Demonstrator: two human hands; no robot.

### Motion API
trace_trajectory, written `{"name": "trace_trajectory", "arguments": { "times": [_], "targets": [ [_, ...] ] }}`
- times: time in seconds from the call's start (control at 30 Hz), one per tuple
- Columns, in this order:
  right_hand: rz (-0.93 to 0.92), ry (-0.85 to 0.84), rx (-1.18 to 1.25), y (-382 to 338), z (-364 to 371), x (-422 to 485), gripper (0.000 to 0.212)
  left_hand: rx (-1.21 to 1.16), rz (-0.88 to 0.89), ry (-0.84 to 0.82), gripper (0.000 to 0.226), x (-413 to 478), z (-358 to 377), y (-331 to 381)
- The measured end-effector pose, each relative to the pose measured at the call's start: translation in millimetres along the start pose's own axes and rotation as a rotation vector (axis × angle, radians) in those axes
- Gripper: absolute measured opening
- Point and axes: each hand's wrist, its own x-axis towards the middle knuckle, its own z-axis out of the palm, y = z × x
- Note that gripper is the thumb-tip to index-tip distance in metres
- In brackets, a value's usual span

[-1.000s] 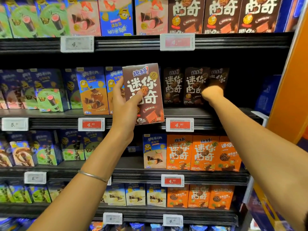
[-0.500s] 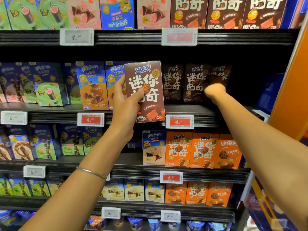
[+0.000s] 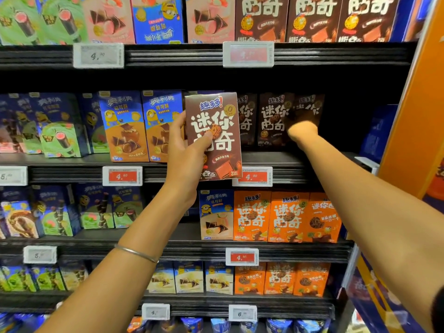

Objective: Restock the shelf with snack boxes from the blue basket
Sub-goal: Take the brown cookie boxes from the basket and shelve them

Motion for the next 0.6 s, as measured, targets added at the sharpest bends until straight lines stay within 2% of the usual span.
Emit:
{"name": "trace_trajectory", "arguments": {
  "times": [0.07,0.1,0.17,0.2,0.27,0.33,0.37,0.43,0.5,0.6],
  "targets": [
    [0.057,0.031,0.040,-2.3,0.2,-11.2,0.036,0.015,0.005,-0.011,0.057,-1.0,3.4,0.5],
    [0.080,0.100,0.077,-3.5,-0.7,-20.2,0.029,0.017,0.011,-0.017,0.057,-1.7,5.9,0.4],
    [0.082,0.191,0.354,-11.5,-7.7,-50.1,0.015,0.018,0.036,-0.025,0.054,-2.6,12.7,-0.7],
    [0.038,0.155,0.529,-15.4,-14.0,-67.5,0.021,0.019,0.049,-0.027,0.054,-2.8,17.6,-1.7],
    [-0.068,-0.104,0.755,-22.3,-29.7,-106.3,0.042,0.007,0.061,-0.039,0.054,-4.0,30.7,-4.6],
    [-0.189,-0.353,0.761,-23.4,-40.5,-137.7,0.054,-0.003,0.061,-0.075,0.054,-6.3,46.6,-8.4],
    [-0.233,-0.392,0.711,-21.8,-43.4,-147.9,0.052,0.005,0.066,-0.096,0.054,-7.4,55.1,-10.3],
    [-0.260,-0.345,0.627,-15.7,-50.5,-153.1,0.044,0.035,0.071,-0.147,0.054,-5.3,71.2,-14.1],
    [-0.205,-0.287,0.615,-7.2,-62.9,-143.4,0.043,0.129,0.035,-0.211,0.059,2.3,85.1,-13.6],
    [-0.092,-0.158,0.613,8.1,-83.1,-114.1,0.042,0.564,0.084,-0.283,0.069,31.6,99.0,-14.1]
  ]
}}
